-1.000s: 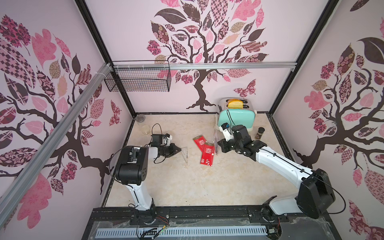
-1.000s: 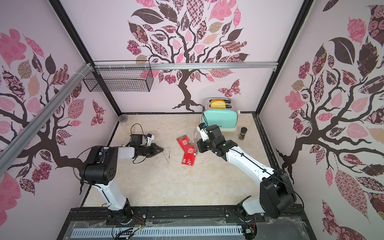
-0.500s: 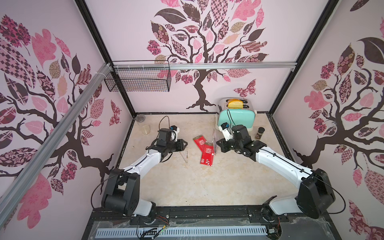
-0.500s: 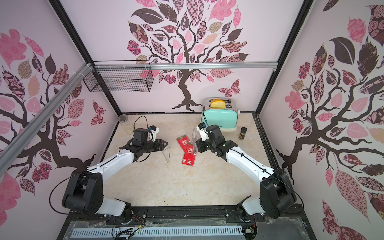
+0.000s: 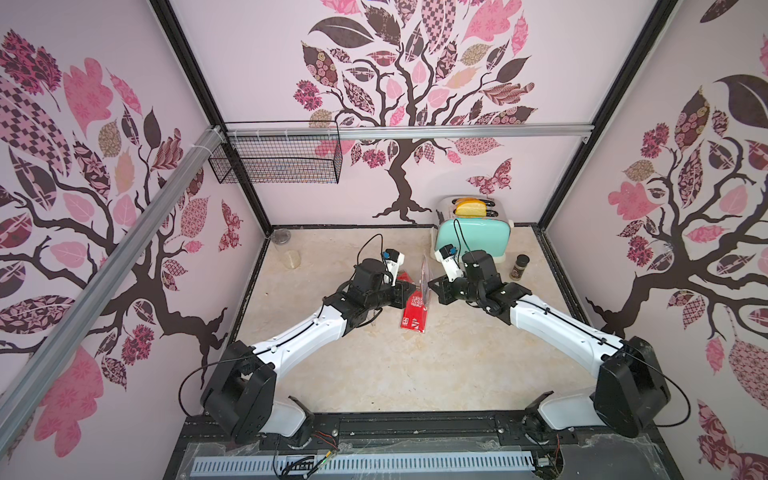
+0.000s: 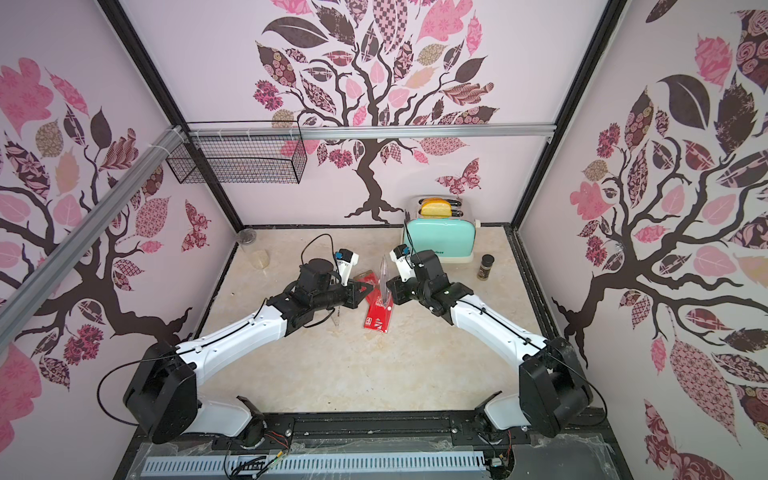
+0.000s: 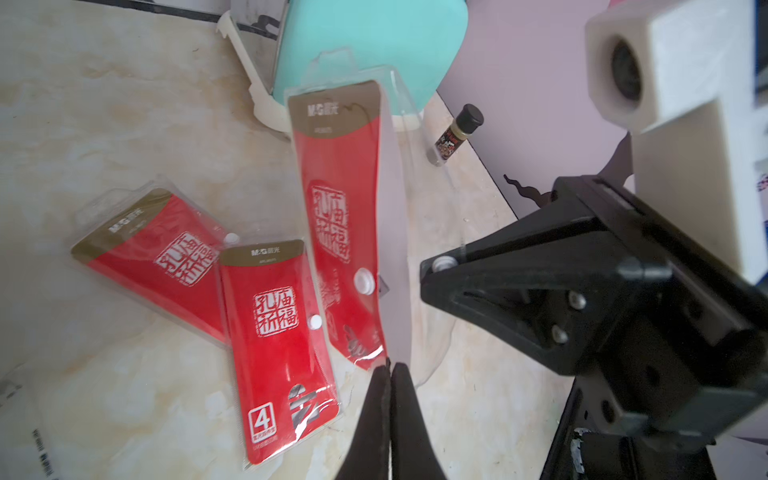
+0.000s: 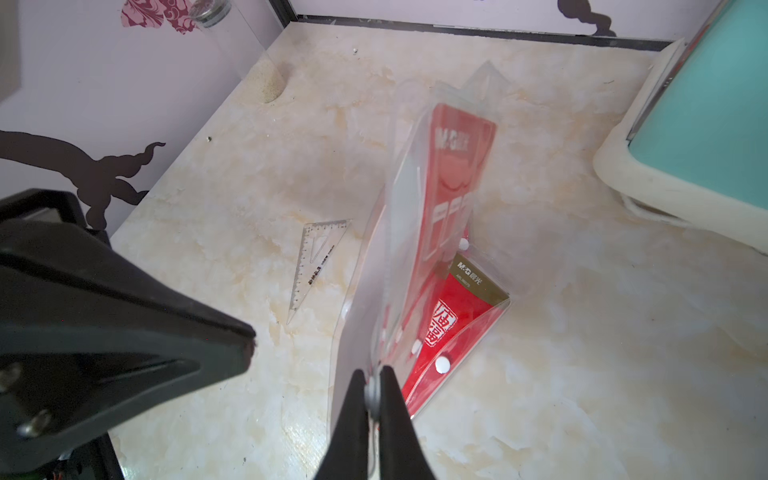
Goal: Open the ruler set and take out the ruler
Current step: Take out the ruler from the ruler set bag.
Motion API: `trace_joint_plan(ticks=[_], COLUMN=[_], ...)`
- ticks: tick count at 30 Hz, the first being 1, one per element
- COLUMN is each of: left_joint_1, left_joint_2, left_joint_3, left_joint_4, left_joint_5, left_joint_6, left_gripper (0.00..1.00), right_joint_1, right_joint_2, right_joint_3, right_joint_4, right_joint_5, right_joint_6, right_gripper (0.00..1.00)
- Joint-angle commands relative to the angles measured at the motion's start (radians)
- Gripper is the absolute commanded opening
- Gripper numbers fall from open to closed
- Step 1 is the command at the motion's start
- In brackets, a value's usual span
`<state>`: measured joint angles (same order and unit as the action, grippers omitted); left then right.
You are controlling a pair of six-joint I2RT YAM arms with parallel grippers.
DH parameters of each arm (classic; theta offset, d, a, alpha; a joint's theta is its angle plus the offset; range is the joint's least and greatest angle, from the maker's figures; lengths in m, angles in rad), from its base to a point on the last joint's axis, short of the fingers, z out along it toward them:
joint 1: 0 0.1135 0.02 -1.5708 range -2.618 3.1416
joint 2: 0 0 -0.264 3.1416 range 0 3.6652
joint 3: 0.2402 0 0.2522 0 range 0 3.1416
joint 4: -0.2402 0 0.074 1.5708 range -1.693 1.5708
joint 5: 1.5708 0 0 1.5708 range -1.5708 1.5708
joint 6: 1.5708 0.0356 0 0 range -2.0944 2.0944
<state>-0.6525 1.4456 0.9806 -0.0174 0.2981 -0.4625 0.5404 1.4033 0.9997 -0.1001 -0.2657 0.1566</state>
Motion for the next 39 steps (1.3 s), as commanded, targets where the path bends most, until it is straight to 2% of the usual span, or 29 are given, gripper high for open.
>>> trace_joint_plan(ticks=[1, 7, 20, 28, 39], left_joint_1=[-0.025, -0.040, -0.041, -0.042, -0.052], left_joint_2=[0.044, 0.116, 0.157, 0.193, 0.252], left_joint_3=[0.034, 0.051, 0.073, 0.096, 0.144], left_joint_4=[0.037, 0.048, 0.009, 0.007, -0.009], left_joint_5=[0.013, 0.016, -0.095, -0.094, -0.091], left_joint_6=[-0.013, -0.020, 0.010, 0.008, 0.010], left_gripper=[0.00, 0.00, 0.00, 0.10, 0.15], right_joint_1=[0.011, 0.011, 0.012, 0.012, 0.012], right_joint_2=[0.013, 0.008, -0.013, -0.020, -0.032], right_joint_3=[-0.009, -0.011, -0.016, -0.016, -0.019], right_joint_4=[0.033, 0.036, 0.030, 0.031, 0.025], right_joint_5=[-0.018, -0.018, -0.028, -0.037, -0.032], right_joint_6=[0.009, 0.007, 0.005, 0.006, 0.004], right_gripper=[0.00, 0.00, 0.00, 0.00, 0.00])
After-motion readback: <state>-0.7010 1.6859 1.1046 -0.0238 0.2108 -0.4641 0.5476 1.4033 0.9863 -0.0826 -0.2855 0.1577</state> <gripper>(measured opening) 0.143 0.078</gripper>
